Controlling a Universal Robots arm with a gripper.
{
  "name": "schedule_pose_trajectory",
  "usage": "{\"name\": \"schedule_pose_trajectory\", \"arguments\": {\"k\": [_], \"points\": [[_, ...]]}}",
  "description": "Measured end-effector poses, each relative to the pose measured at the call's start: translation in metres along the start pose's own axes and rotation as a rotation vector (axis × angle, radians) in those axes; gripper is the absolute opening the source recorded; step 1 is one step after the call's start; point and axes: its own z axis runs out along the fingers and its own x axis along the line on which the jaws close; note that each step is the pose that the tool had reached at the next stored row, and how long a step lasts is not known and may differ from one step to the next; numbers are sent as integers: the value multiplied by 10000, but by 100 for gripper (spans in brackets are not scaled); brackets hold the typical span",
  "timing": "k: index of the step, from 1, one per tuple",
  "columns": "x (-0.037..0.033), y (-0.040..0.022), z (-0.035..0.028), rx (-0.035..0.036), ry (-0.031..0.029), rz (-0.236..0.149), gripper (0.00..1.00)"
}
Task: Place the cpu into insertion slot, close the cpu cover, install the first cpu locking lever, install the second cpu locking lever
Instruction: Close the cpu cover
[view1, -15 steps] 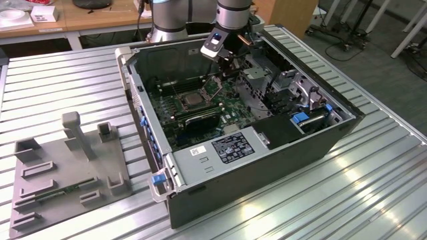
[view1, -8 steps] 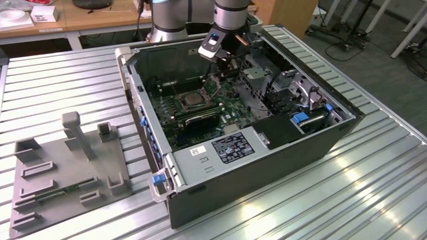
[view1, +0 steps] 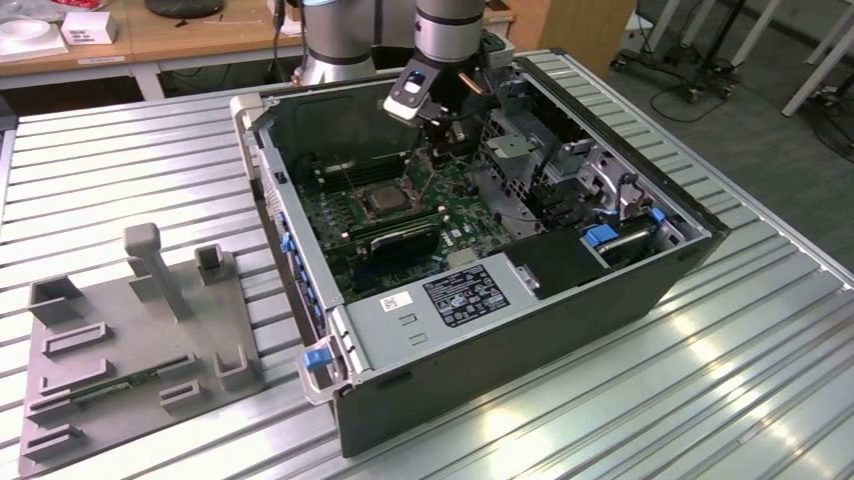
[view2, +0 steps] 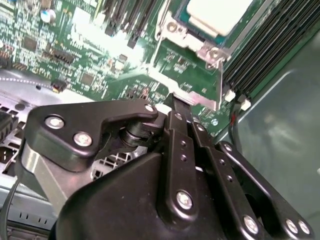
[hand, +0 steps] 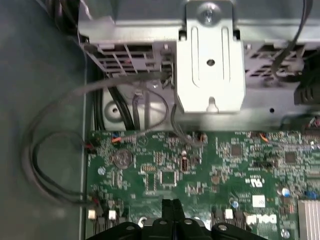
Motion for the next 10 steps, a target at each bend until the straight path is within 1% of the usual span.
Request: {"name": "schedule_pose_trajectory", "arguments": {"k": [3,8,10], "points": [[-1,-85,8,-45,-10,-2,11],[-3,-210,28,-86,-63,-2,11],[-3,-261,36,-99,-74,-4,11]]}}
